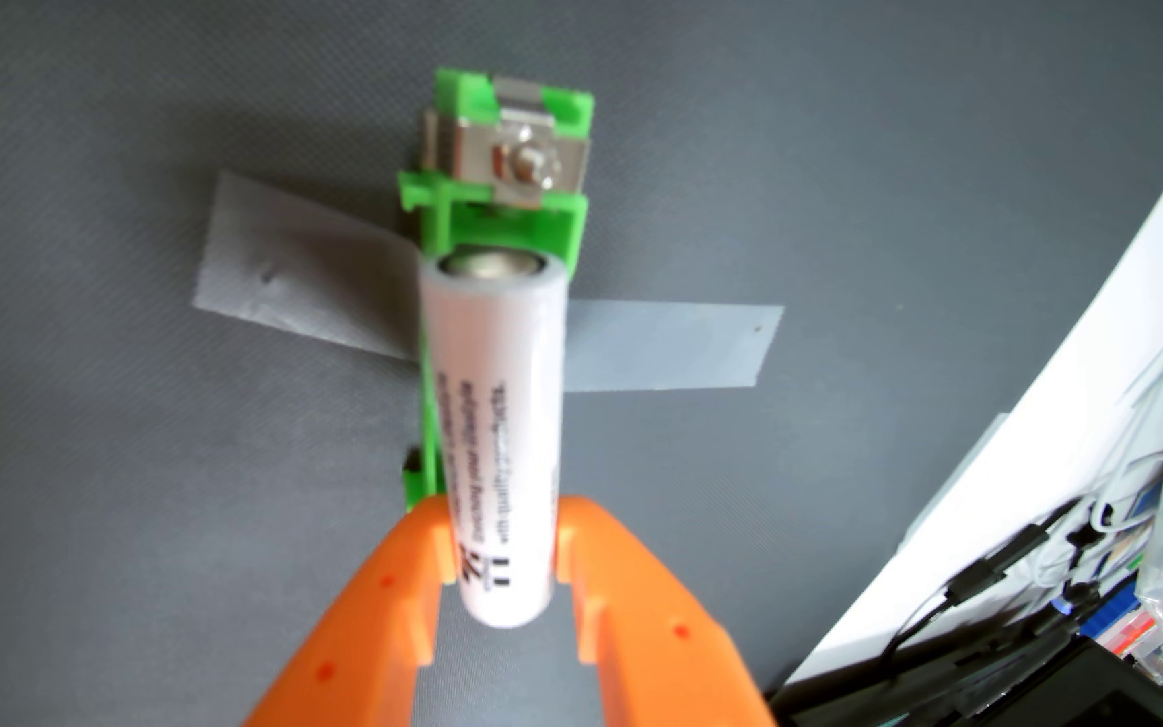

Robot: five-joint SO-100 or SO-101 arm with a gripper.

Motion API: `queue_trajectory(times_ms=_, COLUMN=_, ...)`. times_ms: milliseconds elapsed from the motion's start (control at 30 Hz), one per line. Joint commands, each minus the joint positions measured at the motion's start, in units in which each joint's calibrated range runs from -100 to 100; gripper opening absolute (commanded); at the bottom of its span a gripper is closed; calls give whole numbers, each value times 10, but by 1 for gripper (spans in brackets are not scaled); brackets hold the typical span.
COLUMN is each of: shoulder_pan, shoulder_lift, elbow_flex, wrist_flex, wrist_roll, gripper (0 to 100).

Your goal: Insert Battery

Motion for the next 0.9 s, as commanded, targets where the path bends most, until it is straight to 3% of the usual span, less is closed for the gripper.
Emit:
queue_trajectory(times_ms=0, shoulder_pan=6, shoulder_lift=-8, elbow_flex=-2, wrist_flex=-4, wrist_roll=-2, gripper=1)
queue_trajectory(times_ms=867, shoulder_pan=7, shoulder_lift=-8, elbow_flex=-2, wrist_flex=-4, wrist_roll=-17, gripper=1)
